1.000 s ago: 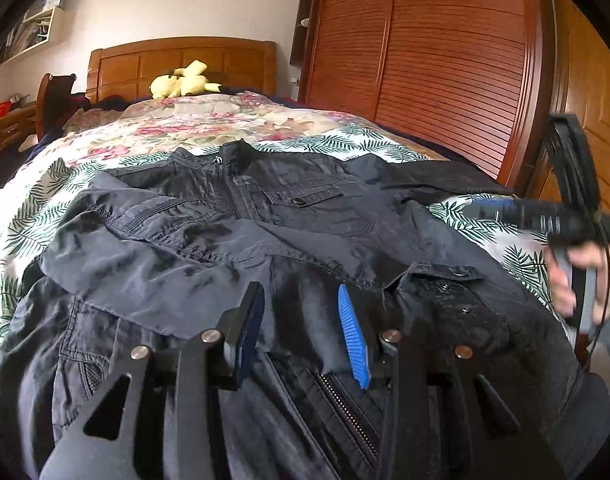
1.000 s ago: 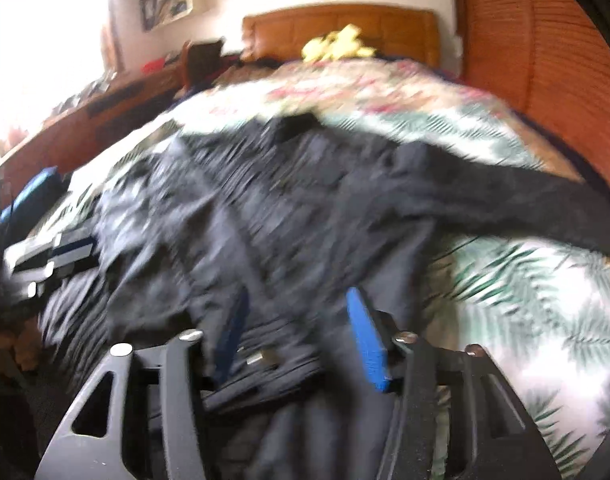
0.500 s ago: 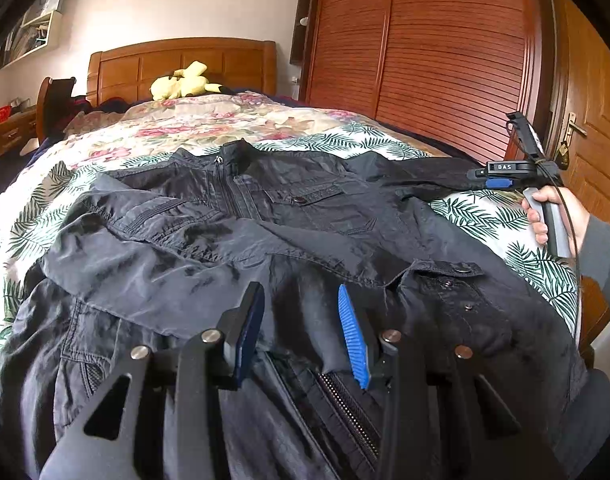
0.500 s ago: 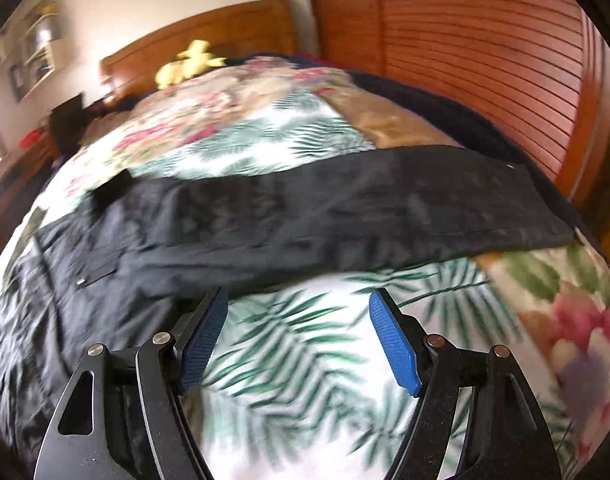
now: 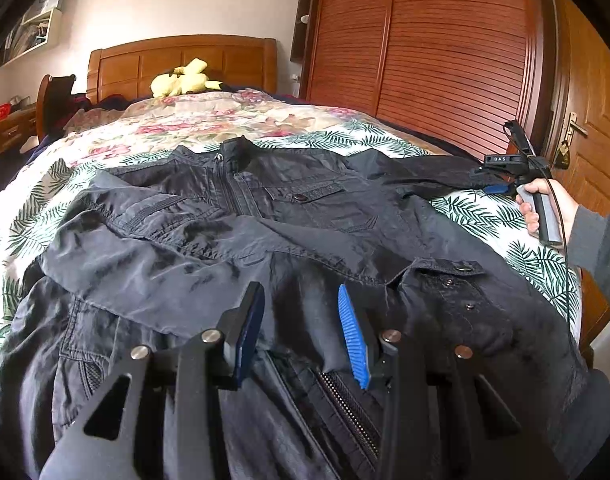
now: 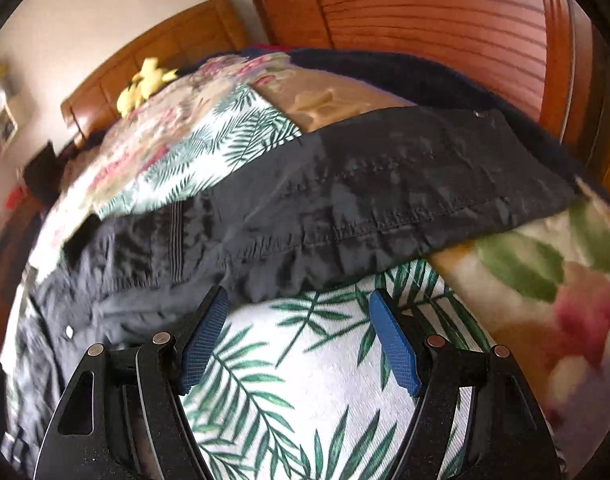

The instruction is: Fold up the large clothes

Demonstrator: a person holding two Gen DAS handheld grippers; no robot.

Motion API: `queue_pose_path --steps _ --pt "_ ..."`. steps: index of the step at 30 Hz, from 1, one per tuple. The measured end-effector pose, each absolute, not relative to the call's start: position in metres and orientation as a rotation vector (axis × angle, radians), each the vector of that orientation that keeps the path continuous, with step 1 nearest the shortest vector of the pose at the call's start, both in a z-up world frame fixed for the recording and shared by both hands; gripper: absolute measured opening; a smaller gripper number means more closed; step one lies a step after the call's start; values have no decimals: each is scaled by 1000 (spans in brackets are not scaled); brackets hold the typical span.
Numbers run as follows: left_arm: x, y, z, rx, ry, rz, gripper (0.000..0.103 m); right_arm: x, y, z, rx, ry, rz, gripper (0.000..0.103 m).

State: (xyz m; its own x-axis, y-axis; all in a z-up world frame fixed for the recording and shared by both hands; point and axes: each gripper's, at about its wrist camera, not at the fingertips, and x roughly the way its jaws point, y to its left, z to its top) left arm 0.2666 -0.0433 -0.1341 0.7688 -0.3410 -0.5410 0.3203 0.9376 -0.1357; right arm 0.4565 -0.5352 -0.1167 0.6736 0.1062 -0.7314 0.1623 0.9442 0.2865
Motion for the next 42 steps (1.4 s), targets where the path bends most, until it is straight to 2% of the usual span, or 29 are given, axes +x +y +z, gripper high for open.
queue_pose_path --steps 7,9,10,11,13,14,16,23,29,35,42 --pt "268 -43 -135 -38 596 -358 37 475 -547 -122 426 843 -65 74" --pt "268 -43 -135 -38 597 -359 37 481 -546 -121 404 842 -94 68" --pt "268 -43 -135 -38 597 -358 37 485 -545 -122 391 842 -111 59" --pt "268 -43 -135 -38 598 -358 37 487 -545 -122 374 842 -134 43" --pt "268 -42 -134 -40 597 -357 37 492 -544 -122 346 849 -182 18" --pt "268 -43 -135 -39 595 -356 37 493 -542 -119 340 844 -185 11" --pt "268 -42 -135 -41 595 -354 37 491 -533 -105 303 795 -187 6" --pt "261 -37 -130 -57 581 -347 37 470 -460 -35 139 635 -22 3" --pt "252 -27 -122 -80 577 -351 37 424 -349 6 -13 577 264 3" --pt "245 -19 -114 -89 558 -344 37 369 -257 -21 -93 667 475 3" --pt "238 -15 -105 -93 528 -348 37 354 -225 -56 -120 815 483 4"
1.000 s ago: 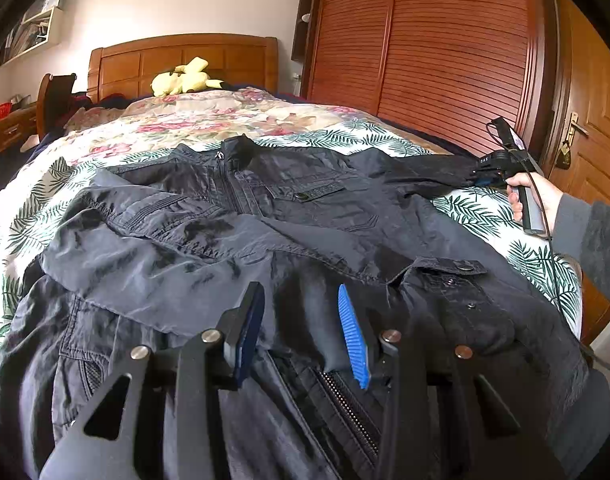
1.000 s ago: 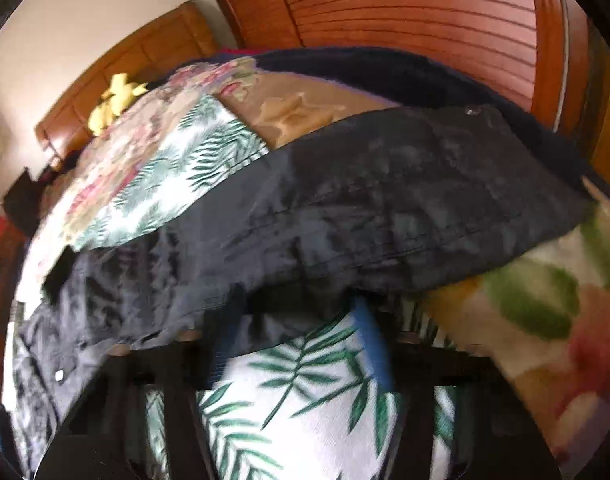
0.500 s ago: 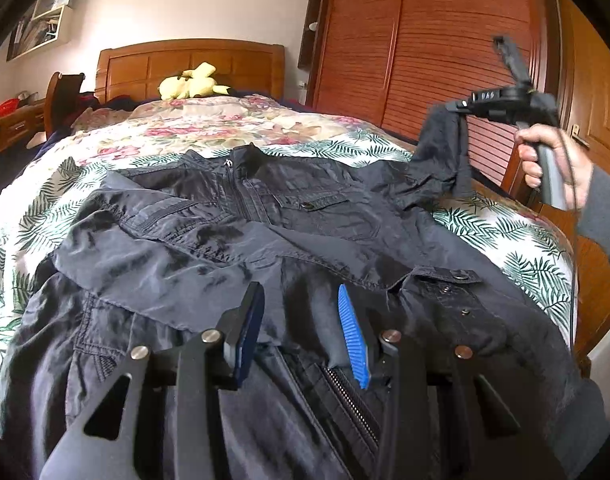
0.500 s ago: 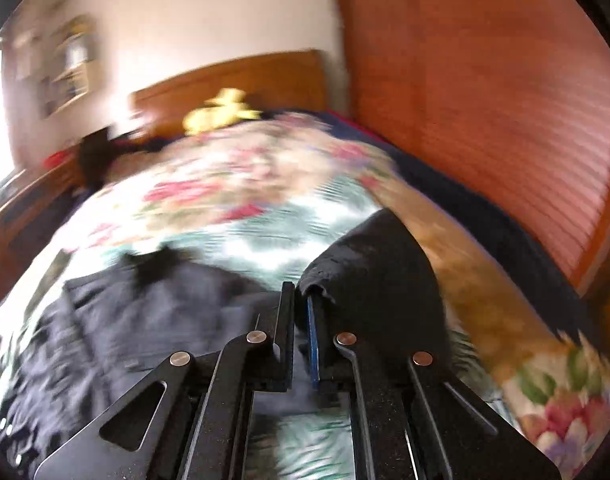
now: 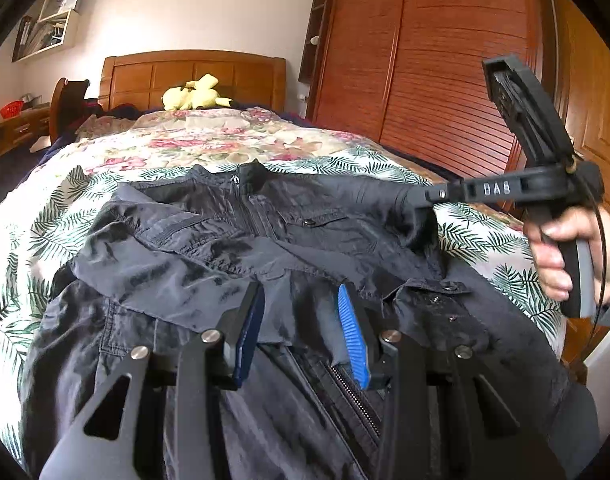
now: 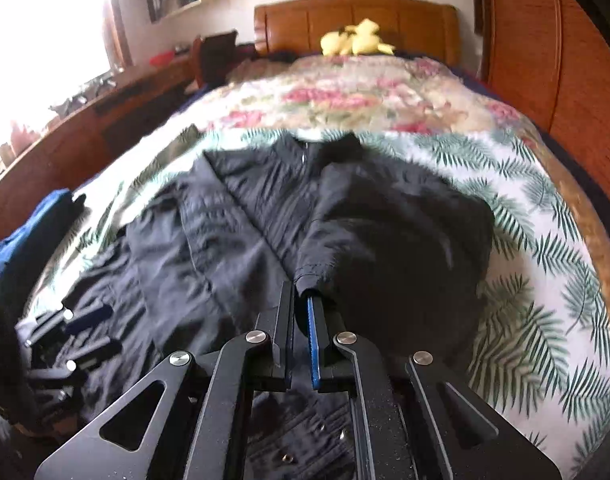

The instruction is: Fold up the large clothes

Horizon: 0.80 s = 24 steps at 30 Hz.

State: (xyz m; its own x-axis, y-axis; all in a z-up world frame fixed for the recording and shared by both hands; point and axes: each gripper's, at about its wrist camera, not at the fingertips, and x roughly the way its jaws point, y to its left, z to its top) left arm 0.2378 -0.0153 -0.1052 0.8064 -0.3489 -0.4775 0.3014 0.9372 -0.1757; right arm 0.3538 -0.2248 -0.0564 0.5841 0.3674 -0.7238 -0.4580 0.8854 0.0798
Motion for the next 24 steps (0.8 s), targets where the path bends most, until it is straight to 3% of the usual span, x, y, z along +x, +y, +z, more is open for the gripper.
queue_pose_path --steps 3,5,7,11,24 --pt "237 -13 -103 -99 521 -350 37 339 -222 -55 -151 818 478 12" --pt "236 -12 -102 -103 517 -351 37 333 -226 -50 -157 799 468 42" --pt "236 -12 -101 -104 516 -352 37 330 -230 -47 -152 775 461 55" --pt "235 -14 -102 -102 518 -354 37 335 -241 -53 -174 766 402 61" --pt "238 -23 -105 -74 531 -358 37 376 -299 -135 -108 939 232 61"
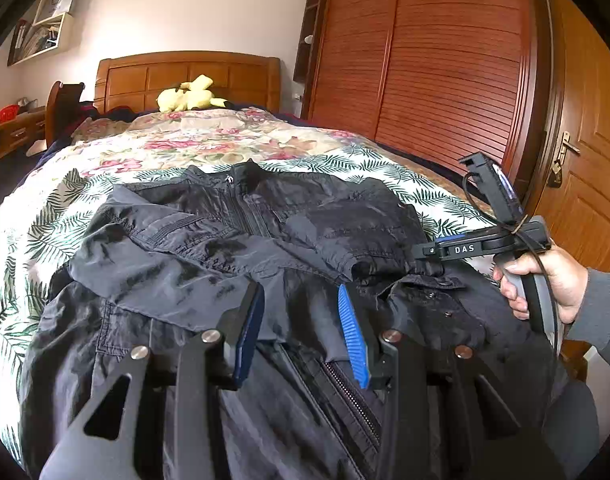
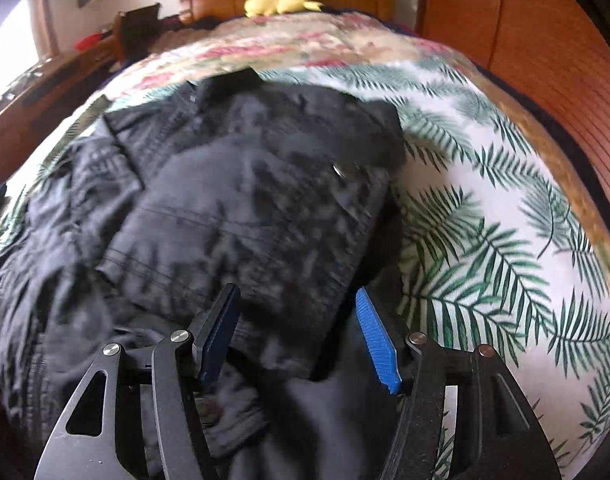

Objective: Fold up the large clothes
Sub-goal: 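Grasp the sleeve cuff with the right tool and fold it back along the folded side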

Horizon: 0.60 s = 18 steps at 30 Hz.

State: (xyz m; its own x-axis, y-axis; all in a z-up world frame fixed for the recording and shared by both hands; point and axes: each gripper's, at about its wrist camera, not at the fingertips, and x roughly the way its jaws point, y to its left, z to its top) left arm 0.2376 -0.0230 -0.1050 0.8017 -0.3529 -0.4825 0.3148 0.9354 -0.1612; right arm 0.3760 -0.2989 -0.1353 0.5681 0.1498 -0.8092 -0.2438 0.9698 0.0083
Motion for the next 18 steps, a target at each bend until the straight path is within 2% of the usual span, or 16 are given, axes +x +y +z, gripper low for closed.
queue_pose_path --steps 12,13,14,15,16,18 --pt "239 -23 -108 -64 537 -350 37 391 -296 -149 -108 987 286 63" --pt "238 -23 -109 -61 536 -348 37 393 -293 -151 -111 996 304 58" --pt "237 -23 -110 -55 537 -342 37 395 -290 -153 -112 1006 334 42" --pt "236 -23 -110 -51 538 -338 37 396 -287 -154 -105 1017 367 35" --pt "235 -23 -111 -48 541 -333 37 397 -285 -154 -102 1018 389 23" --pt "233 -22 -113 -43 549 -325 37 394 -278 -149 -149 988 378 15"
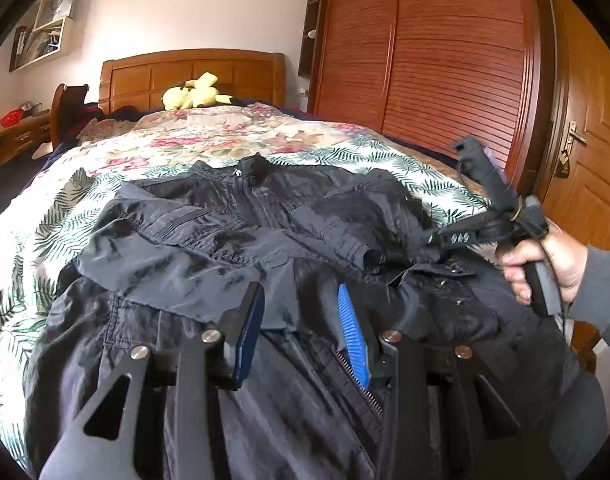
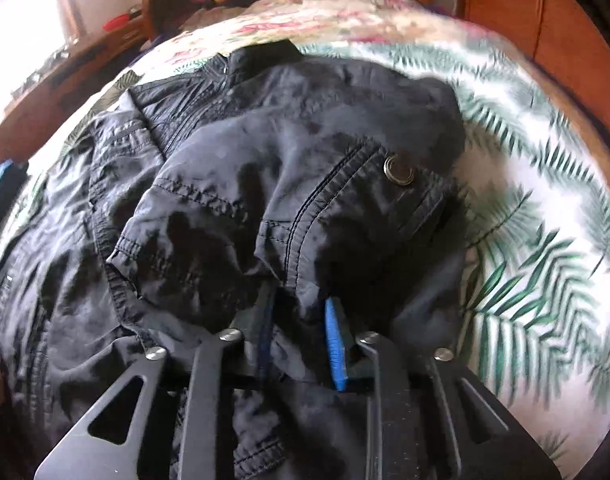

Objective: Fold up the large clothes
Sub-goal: 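Grasp the sleeve cuff with the right tool and fold it back along the folded side, then open the right tool and withdraw it from the jacket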

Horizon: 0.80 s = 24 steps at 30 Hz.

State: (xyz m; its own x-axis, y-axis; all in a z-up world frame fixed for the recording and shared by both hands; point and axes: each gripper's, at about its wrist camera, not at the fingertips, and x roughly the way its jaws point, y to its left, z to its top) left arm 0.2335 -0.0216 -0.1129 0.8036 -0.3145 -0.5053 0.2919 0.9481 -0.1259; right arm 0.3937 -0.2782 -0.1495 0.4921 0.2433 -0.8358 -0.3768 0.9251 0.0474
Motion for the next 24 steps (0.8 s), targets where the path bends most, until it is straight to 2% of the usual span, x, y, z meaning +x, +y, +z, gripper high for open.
queue_pose_path --steps 1,2,9,18,22,24 --pt "232 -20 -114 -40 552 -322 37 391 -274 -145 -171 964 376 8" --pt "230 -19 -115 -38 554 -319 37 388 -271 -138 -185 930 368 7" --pt "216 3 -117 -28 559 -269 37 363 -237 -70 -201 714 433 5" --pt "205 31 -111 -55 536 -223 37 299 -156 -36 -261 628 661 6" --pt "202 35 -107 -62 524 -216 37 276 -141 -34 -310 604 668 29" --pt "201 36 -105 -66 516 -215 37 268 -142 -31 -306 589 678 33"
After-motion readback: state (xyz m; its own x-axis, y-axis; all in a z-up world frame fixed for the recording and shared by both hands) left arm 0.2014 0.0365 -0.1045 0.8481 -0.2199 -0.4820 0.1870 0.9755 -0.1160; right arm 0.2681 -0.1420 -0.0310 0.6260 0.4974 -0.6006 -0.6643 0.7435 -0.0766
